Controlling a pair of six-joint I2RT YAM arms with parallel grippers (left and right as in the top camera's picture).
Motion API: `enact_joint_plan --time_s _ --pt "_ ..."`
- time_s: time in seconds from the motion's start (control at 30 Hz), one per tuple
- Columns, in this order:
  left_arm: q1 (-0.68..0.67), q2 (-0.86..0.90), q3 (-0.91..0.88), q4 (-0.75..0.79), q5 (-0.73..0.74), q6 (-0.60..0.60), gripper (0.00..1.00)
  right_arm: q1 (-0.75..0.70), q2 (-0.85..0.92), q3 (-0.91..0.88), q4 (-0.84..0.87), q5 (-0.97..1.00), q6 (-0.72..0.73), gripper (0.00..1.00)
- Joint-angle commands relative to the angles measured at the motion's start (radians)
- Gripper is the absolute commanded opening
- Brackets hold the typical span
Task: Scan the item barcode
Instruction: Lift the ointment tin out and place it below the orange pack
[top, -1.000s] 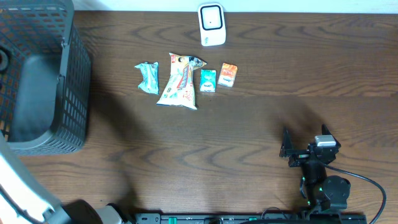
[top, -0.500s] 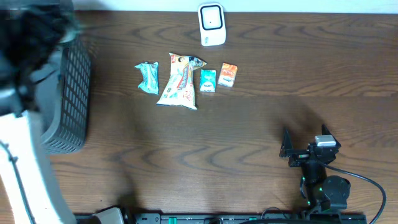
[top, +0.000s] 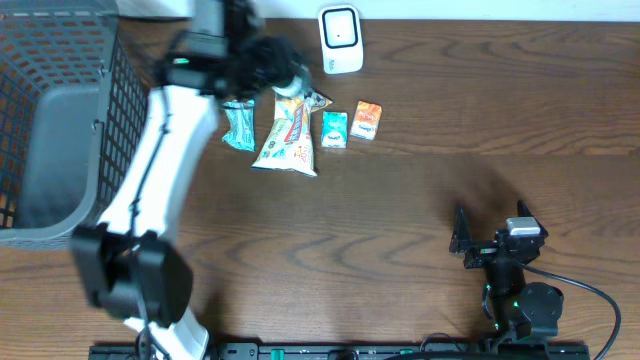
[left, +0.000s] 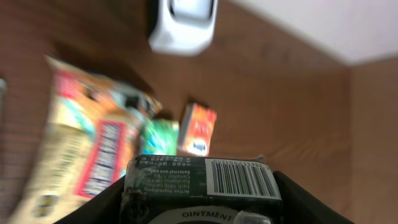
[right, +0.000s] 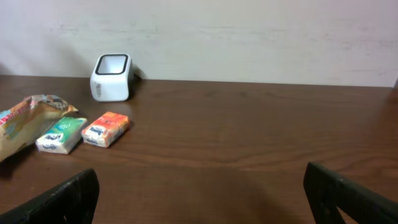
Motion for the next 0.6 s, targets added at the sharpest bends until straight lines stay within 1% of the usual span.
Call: enact_joint_plan --time_s 0.0,0.07,0.33,0.43,0.57 --pt "-0.090 0.075 0.017 0.000 0.008 0.030 0.62 0.008 -0.005 -0.002 -0.004 0.003 0.000 0.99" --pt "-0.140 0.119 0.017 -0.001 -0.022 0.030 0.62 0.008 -0.005 -0.002 -0.005 0.003 0.000 0.99" --pt "-0.302 0.252 0.017 -0.008 -0.247 0.030 0.63 0.008 -0.005 -0.002 -0.004 0.003 0.000 0.99" --pt "-0.343 0.288 0.017 -0.006 -0.340 0.030 0.63 0.008 -0.005 -0.002 -0.004 0.003 0.000 0.99" --pt "-0.373 0.323 0.015 0.002 -0.400 0.029 0.63 0.008 -0.005 -0.002 -0.004 0.003 0.000 0.99"
